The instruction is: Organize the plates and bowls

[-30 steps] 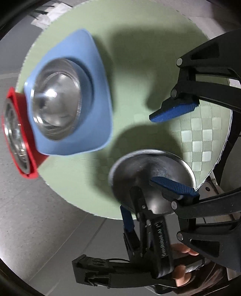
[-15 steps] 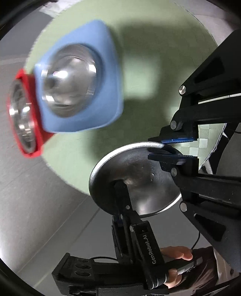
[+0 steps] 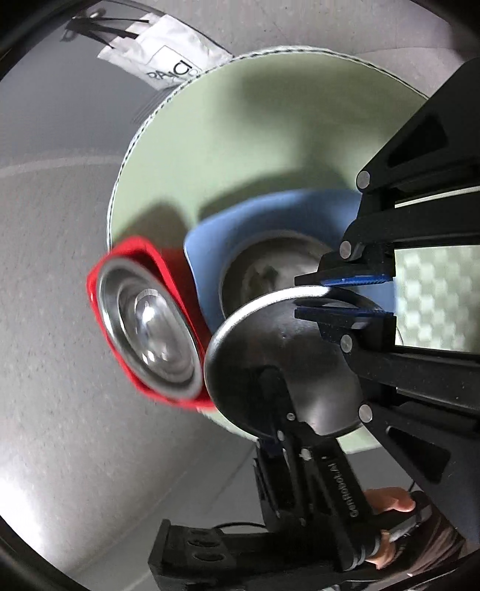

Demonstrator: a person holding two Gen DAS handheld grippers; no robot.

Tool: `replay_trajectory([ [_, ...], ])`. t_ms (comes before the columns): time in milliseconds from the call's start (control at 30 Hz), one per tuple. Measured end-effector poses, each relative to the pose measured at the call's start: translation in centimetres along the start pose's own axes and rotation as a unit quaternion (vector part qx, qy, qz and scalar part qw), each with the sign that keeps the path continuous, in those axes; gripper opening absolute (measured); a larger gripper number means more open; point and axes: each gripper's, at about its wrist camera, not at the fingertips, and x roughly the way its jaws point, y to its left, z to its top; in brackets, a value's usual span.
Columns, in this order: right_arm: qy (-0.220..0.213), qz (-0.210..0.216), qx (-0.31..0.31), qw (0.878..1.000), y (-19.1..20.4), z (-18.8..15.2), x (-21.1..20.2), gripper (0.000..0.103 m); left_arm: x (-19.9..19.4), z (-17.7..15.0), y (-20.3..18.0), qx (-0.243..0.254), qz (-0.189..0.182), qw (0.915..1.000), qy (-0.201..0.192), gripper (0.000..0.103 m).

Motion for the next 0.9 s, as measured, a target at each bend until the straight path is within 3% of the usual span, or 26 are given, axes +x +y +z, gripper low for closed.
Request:
replay_trajectory([
  [133, 0.021, -0.002, 0.009, 1.000, -1.7, 1.6, 3.1, 0.009, 2.7, 0.8, 0.3, -0.015, 0.005, 0.9997, 0.020, 0.016],
  [300, 0.035, -0.001, -0.002, 0.999, -2.2, 0.8, 2.8, 0.010, 4.7, 1.2, 0.6, -0.030, 0.013, 0.9989, 0.034, 0.014],
  [500, 0.040, -0.003, -0.004, 0.999, -2.8, 0.9, 3.3, 0.013, 5.0, 1.1, 0.7, -0.039, 0.009, 0.9989, 0.025, 0.021],
  [567, 0.034, 0.000, -0.002, 0.999, -3.0, 1.1, 2.9, 0.014, 4.3, 0.9, 0.6, -0.042, 0.007, 0.9990, 0.014, 0.028],
  [600, 0.028, 0.001, -0.003, 1.000, -3.0, 1.3, 2.4, 0.018, 3.7, 0.7, 0.6, -0.045, 0.009, 0.9989, 0.004, 0.038],
  [633, 0.024, -0.003, -0.005, 1.000, -3.0, 1.5, 2.2, 0.030, 2.9, 0.5, 0.6, -0.047, 0.019, 0.9987, -0.008, 0.055],
  [700, 0.004, -0.018, -0.010, 1.000, -3.1, 1.8, 0.9, 0.050, 1.4, 0.0, 0.8, -0.051, 0.039, 0.9972, -0.037, 0.074],
  [733, -0.005, -0.023, -0.011, 1.000, -3.2, 1.9, 0.3, 0.056, 0.6, -0.2, 1.1, -0.059, 0.043, 0.9960, -0.052, 0.077],
  [800, -0.016, -0.032, -0.010, 0.999, -3.9, 2.1, -0.7, 0.056, -0.1, -0.7, 1.8, -0.080, 0.046, 0.9939, -0.060, 0.082],
  [900, -0.013, -0.037, 0.000, 0.999, -5.1, 2.3, -0.8, 0.063, 0.1, -1.9, 3.0, -0.112, 0.048, 0.9913, -0.050, 0.086],
])
